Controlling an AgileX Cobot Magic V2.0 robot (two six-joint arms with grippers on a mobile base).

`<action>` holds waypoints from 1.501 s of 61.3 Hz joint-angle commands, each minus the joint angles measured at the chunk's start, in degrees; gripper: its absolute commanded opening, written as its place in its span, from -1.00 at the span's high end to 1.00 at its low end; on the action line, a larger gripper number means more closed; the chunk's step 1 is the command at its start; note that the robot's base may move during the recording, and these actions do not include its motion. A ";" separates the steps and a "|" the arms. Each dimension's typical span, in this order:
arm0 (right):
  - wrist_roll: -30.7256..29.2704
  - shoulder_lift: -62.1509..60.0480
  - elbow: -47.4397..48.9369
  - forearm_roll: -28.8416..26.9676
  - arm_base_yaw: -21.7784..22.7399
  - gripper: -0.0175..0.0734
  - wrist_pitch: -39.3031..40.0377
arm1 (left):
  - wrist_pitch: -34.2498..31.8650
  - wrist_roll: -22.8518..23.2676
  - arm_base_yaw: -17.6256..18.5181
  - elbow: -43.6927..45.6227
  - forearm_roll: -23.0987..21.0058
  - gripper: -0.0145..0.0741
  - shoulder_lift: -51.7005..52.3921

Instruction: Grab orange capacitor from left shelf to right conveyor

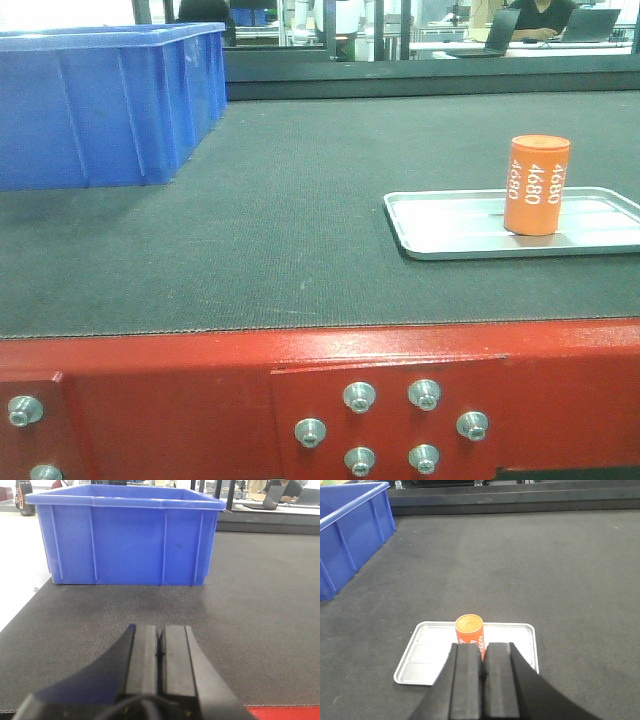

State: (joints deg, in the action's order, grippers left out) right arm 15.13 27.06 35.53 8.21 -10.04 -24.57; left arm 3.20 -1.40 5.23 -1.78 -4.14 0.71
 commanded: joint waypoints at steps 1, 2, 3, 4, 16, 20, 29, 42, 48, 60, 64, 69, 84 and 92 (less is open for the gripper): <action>0.08 0.18 1.48 0.81 -0.13 0.53 4.41 | -4.89 0.00 0.33 0.22 -0.10 0.96 0.73; 0.00 0.18 1.47 1.31 -0.13 0.53 4.46 | -4.89 0.00 0.33 0.22 -0.10 0.96 0.73; -0.06 0.18 1.47 1.59 -0.13 0.53 4.46 | -4.89 0.00 0.33 0.22 -0.10 0.96 0.73; -0.13 0.18 1.47 1.86 -0.13 0.53 4.46 | -4.89 0.00 0.33 0.22 -0.10 0.96 0.73; -7.71 -3.75 -0.31 -0.20 2.99 0.53 3.74 | -4.89 0.00 0.33 0.22 -0.10 0.96 0.73; -9.83 -6.37 -2.62 -2.56 4.69 0.53 4.26 | -4.89 0.00 0.33 0.22 -0.10 0.96 0.73; -11.63 -13.56 -11.41 -6.86 8.26 0.53 6.79 | -4.89 0.00 0.33 0.22 -0.10 0.96 0.73; -11.63 -23.07 -24.64 -10.18 12.59 0.53 15.26 | -4.89 0.00 0.33 0.22 -0.10 0.96 0.73; -11.78 -26.49 -29.24 -10.18 13.32 0.53 18.98 | -4.89 0.00 0.33 0.22 -0.10 0.96 0.73; -11.47 -28.47 -36.70 -10.25 13.57 0.53 24.57 | -4.89 0.00 0.33 0.22 -0.10 0.96 0.73; -10.89 -28.47 -36.91 -10.25 13.57 0.53 23.81 | -4.89 0.00 0.33 0.22 -0.10 0.96 0.73; -10.89 -28.47 -36.91 -10.25 13.57 0.53 24.02 | -4.89 0.00 0.33 0.22 -0.10 0.96 0.73; -10.89 -28.47 -36.91 -10.25 13.57 0.53 24.10 | -4.89 0.00 0.33 0.22 -0.10 0.96 0.73; -10.89 -28.47 -36.91 -10.25 13.57 0.53 24.10 | -4.89 0.00 0.33 0.22 -0.10 0.96 0.73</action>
State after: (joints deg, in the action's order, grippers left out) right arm 4.18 -0.58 -1.58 -1.96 3.14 -6.05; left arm 3.20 -1.40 5.23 -1.78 -4.14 0.71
